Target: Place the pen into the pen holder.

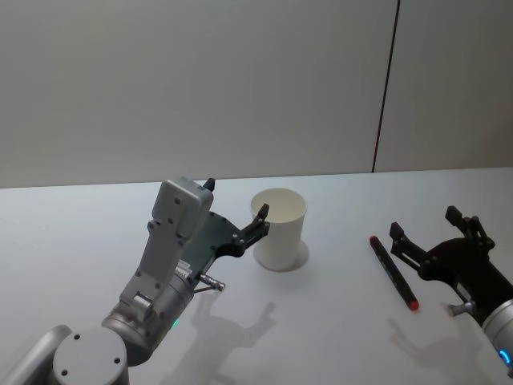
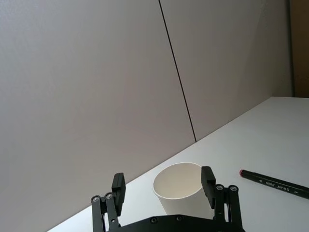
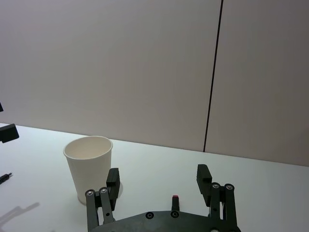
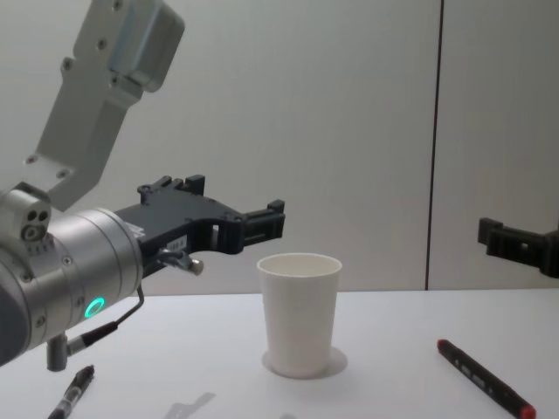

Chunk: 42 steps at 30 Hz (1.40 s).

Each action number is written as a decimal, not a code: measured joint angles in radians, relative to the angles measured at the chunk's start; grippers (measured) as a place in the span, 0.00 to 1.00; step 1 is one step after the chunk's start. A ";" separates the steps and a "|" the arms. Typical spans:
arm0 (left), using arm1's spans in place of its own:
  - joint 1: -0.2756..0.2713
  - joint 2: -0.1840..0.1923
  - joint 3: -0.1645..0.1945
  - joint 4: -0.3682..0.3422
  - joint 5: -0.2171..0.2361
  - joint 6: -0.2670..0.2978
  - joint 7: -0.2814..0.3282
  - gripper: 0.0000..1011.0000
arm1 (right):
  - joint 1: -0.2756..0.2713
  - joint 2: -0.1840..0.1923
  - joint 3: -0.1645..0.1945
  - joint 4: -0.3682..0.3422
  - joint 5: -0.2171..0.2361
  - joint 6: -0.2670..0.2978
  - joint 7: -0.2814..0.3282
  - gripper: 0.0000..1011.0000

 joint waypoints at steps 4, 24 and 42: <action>0.000 0.000 0.000 0.000 0.000 0.000 0.000 0.99 | 0.000 0.000 0.000 0.000 0.000 0.000 0.000 0.99; 0.000 0.000 0.000 0.000 0.000 0.000 0.000 0.99 | 0.000 0.000 0.000 0.000 0.000 0.000 0.000 0.99; 0.000 0.000 0.000 0.000 0.000 0.000 0.000 0.99 | 0.001 0.000 0.001 0.000 0.000 0.002 0.001 0.99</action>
